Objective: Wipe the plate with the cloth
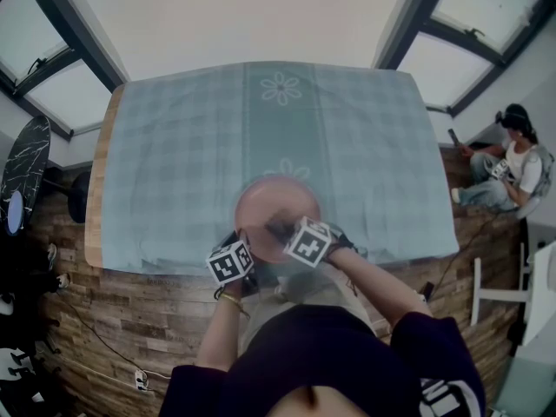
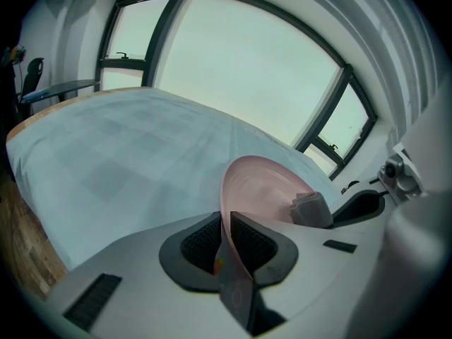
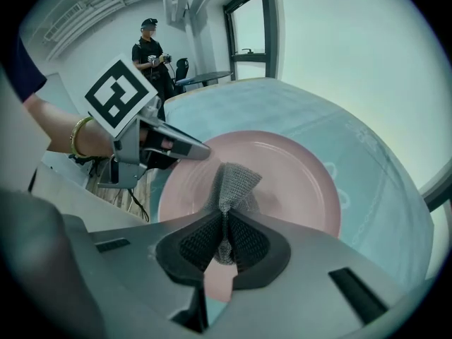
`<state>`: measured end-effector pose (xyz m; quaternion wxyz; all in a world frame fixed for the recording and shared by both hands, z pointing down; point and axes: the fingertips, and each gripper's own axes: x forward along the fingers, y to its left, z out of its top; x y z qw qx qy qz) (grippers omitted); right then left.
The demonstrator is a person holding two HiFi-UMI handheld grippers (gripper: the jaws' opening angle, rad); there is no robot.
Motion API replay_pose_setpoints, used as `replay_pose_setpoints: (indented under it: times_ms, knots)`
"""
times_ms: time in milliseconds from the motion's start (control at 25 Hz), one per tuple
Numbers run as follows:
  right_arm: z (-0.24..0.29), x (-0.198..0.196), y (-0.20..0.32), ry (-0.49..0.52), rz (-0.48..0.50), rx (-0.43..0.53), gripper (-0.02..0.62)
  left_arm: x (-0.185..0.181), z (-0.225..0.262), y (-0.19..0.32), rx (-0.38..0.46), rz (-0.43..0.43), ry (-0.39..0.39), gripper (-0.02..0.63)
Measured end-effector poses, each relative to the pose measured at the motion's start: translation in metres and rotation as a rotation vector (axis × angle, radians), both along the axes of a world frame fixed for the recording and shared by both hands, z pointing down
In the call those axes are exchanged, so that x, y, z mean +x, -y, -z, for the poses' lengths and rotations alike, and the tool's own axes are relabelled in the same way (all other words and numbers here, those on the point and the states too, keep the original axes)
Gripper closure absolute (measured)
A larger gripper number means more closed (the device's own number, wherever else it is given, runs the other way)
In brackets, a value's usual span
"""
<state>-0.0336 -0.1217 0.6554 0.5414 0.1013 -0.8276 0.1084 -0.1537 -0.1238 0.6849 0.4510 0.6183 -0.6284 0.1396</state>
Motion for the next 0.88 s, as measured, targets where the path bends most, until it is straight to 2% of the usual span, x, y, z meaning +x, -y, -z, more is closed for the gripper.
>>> replay_pose_setpoints:
  times_ms: [200,400,600,880]
  knots:
    - [0.002,0.016,0.03,-0.03,-0.053,0.047,0.563,0.0,0.0,0.0,0.0,-0.001,-0.004,0.555]
    - [0.004,0.02,0.05,-0.043,-0.037,0.08,0.563,0.0,0.002,-0.001,0.002,-0.002,-0.003,0.555]
    - [-0.002,0.032,0.074,-0.083,-0.074,0.115,0.563,0.0,0.0,0.0,0.0,-0.002,-0.004,0.555]
    - [-0.011,0.039,0.086,-0.111,-0.075,0.138,0.563,0.001,0.001,0.0,0.002,-0.005,-0.004,0.554]
